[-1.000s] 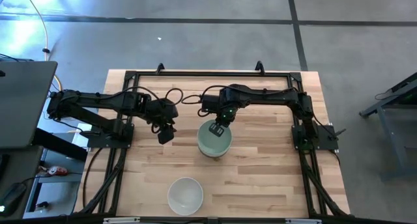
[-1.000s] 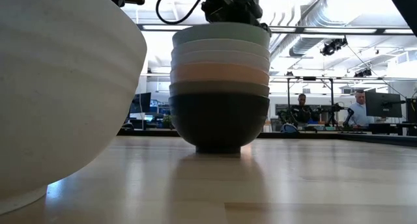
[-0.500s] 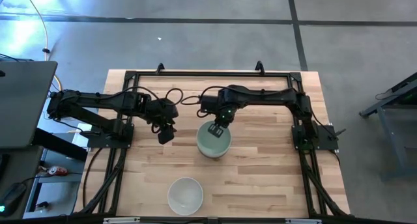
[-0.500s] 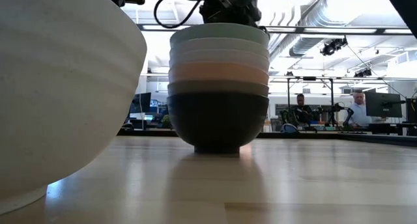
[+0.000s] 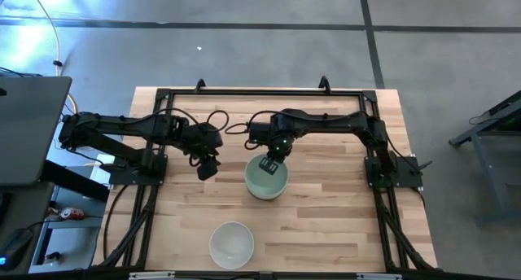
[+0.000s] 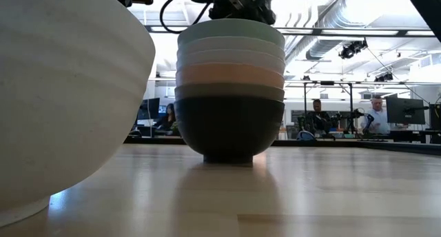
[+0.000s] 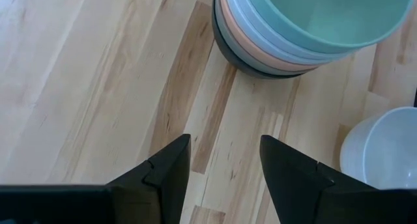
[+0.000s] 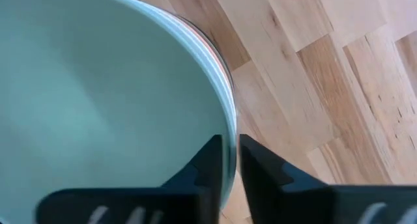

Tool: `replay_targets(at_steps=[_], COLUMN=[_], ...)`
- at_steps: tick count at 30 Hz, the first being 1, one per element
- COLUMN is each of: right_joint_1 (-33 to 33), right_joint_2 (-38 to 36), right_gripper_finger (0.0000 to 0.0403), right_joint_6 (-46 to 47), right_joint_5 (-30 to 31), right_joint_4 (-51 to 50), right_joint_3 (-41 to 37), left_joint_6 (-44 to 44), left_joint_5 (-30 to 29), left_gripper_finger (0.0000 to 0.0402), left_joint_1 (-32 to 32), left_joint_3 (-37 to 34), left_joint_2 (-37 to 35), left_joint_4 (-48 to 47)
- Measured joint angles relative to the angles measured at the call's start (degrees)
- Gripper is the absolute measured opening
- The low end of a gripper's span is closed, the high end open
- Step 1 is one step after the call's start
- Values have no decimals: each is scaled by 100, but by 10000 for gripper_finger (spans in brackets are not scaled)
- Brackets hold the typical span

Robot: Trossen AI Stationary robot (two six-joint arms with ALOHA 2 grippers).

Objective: Nest bowls inside each other
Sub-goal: Stack the green bowl on the white bowl, then stack the white bowl on the green bowl

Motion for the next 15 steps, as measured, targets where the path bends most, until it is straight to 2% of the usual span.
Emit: replay_targets(at_steps=[8,15], right_joint_1=[8,14], right_joint_2=[-93,-195], right_gripper_finger=[120,146], right_joint_6=[-13,-25], right_joint_5=[117,192], right_joint_4=[37,25], right_joint_3=[-2,-2], left_joint_6=[0,0], left_joint_5=[0,0], left_gripper_finger=[173,173], left_joint_1=[-1,-1], left_joint_3=[0,0], left_joint_2=[0,0], left_joint_4=[0,0])
